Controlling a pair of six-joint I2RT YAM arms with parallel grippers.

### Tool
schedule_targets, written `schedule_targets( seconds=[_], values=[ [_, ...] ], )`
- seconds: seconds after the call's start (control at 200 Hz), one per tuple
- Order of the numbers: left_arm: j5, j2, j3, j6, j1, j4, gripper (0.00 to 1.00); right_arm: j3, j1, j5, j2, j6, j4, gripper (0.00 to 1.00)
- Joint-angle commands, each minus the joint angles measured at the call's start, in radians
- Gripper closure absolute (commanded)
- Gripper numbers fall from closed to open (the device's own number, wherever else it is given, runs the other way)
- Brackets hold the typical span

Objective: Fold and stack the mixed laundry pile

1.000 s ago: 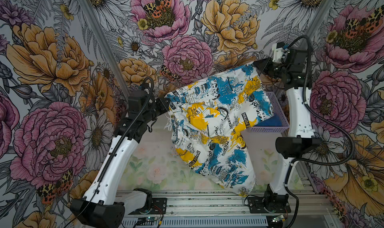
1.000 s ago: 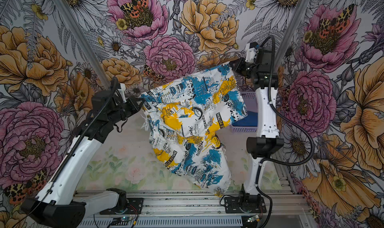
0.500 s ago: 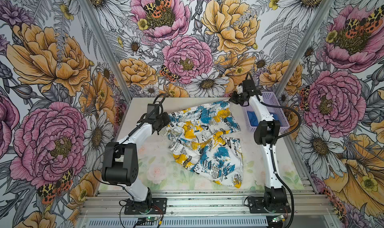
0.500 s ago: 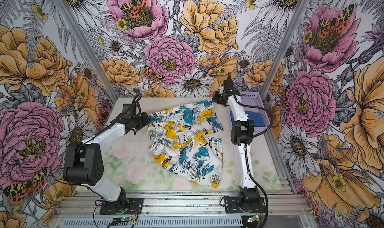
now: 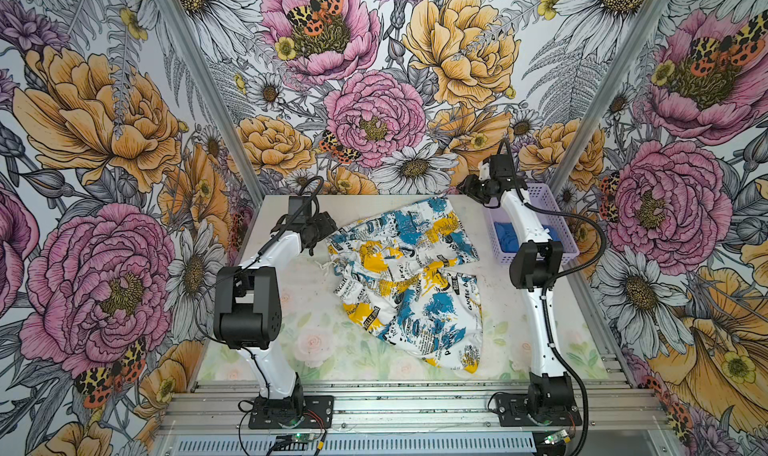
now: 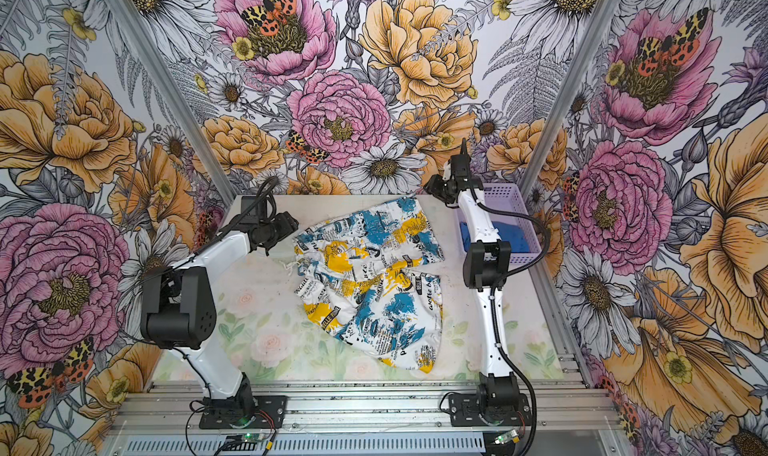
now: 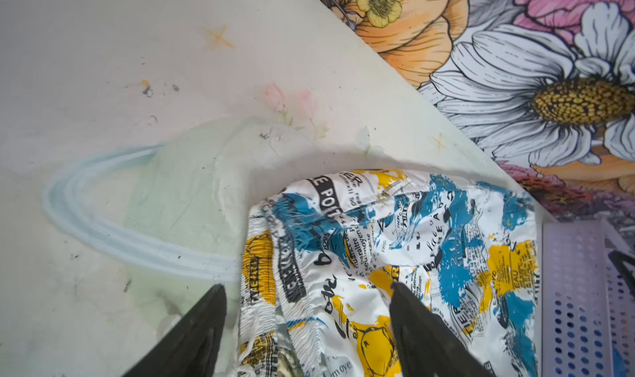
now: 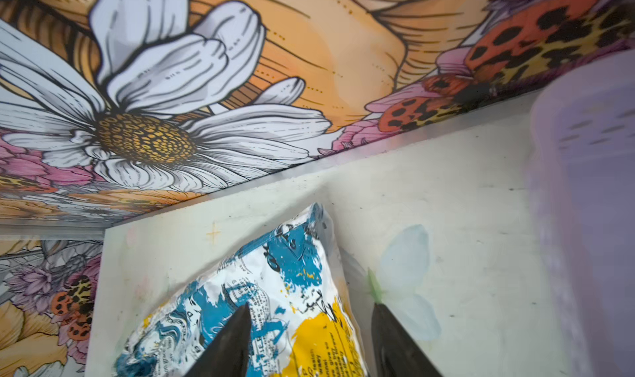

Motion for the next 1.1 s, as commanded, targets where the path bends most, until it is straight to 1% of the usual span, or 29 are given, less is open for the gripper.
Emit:
schedule_targets(
  seconds=[0.0,0.075,0.125,0.235,0.38,0.495,0.676,0.791,0.936,1.096],
  values=[
    [-0.082,-0.109,-0.055,0.004,0.005,-0.068,0.19,-0.114,0.004,-0.022,-0.158,-0.020,0.012,0.39],
    [-0.059,-0.176,-0.119,0.008,0.000,-0.076,0.19,-0.254,0.015,-0.045,-0.265,-0.031,0.011,0.39],
    [-0.023,-0.219,-0.161,0.018,-0.011,-0.083,0.20,-0.353,0.027,-0.057,-0.340,-0.038,0.012,0.39],
    [0.032,-0.287,-0.240,0.050,-0.069,-0.133,0.25,-0.596,0.058,-0.079,-0.505,-0.048,0.013,0.39],
    [0.032,-0.357,-0.355,0.052,-0.156,-0.154,0.34,-0.877,0.096,-0.078,-0.703,-0.068,0.015,0.39],
    [0.039,-0.399,-0.426,0.058,-0.176,-0.123,0.38,-1.049,0.109,-0.085,-0.824,-0.073,0.015,0.38],
    [0.066,-0.393,-0.456,0.099,-0.178,-0.088,0.38,-1.198,0.111,-0.092,-0.949,-0.072,0.013,0.38],
    [0.118,-0.358,-0.460,0.125,-0.180,-0.043,0.39,-1.264,0.113,-0.096,-1.002,-0.063,0.013,0.38],
    [0.150,-0.343,-0.460,0.139,-0.190,-0.030,0.49,-1.359,0.112,-0.102,-1.068,-0.055,0.012,0.38],
    [0.154,-0.360,-0.501,0.142,-0.194,-0.031,0.54,-1.443,0.113,-0.102,-1.130,-0.046,0.013,0.38]
  ],
)
